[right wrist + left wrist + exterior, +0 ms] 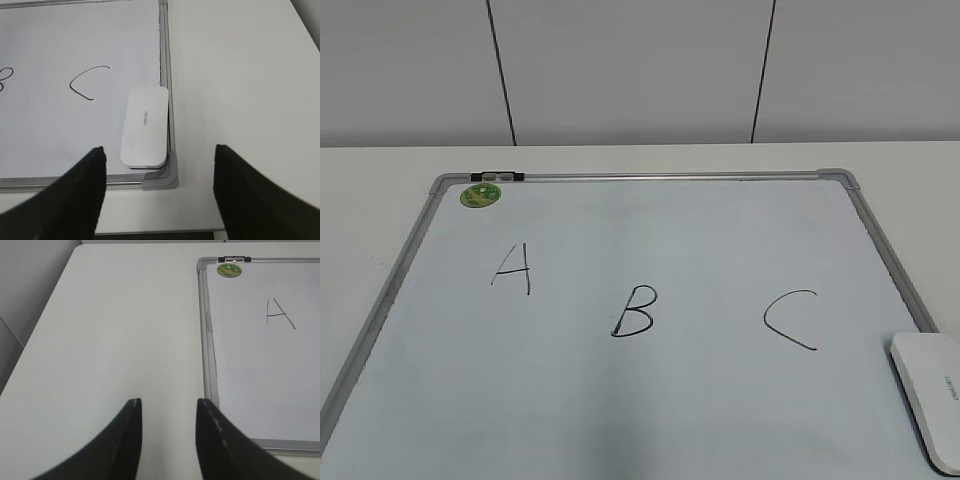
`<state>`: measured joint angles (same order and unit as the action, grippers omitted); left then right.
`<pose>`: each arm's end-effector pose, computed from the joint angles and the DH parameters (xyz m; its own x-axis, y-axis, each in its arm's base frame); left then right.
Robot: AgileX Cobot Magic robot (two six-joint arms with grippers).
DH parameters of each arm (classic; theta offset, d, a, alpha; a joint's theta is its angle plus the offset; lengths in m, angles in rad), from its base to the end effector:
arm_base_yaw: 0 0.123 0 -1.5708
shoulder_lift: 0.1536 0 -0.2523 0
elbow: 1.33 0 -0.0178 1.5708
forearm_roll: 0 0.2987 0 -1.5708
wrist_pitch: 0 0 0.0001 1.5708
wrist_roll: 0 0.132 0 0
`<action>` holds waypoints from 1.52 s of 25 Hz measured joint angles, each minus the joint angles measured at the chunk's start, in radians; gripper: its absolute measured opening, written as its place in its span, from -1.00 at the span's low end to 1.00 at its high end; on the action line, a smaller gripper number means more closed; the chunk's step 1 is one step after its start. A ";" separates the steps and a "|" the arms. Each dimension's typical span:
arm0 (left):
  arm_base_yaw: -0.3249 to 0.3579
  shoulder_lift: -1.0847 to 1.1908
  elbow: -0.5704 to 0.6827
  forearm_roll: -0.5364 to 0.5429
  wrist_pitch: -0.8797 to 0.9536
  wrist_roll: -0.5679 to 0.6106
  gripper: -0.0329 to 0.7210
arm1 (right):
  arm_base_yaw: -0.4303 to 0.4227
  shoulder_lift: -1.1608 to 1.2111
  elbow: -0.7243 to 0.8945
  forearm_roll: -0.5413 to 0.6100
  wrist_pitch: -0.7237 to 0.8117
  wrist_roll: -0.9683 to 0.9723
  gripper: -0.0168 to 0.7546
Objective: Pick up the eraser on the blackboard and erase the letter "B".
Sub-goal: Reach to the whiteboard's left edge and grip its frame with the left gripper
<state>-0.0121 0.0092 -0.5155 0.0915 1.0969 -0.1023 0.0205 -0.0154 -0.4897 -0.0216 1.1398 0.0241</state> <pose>0.1041 0.0095 0.2823 -0.4764 -0.0545 -0.8775 -0.0882 0.9960 -0.0139 0.1007 -0.0005 0.2705 -0.5204 0.0044 -0.8539 0.0041 1.0000 0.0027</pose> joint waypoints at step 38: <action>0.000 0.787 -0.231 -0.032 -0.159 0.000 -0.22 | 0.000 0.000 0.000 0.000 0.000 0.000 0.34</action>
<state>-0.0121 0.7961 -0.7468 0.0600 0.9383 -0.1023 0.0205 -0.0154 -0.4897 -0.0216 1.1398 0.0241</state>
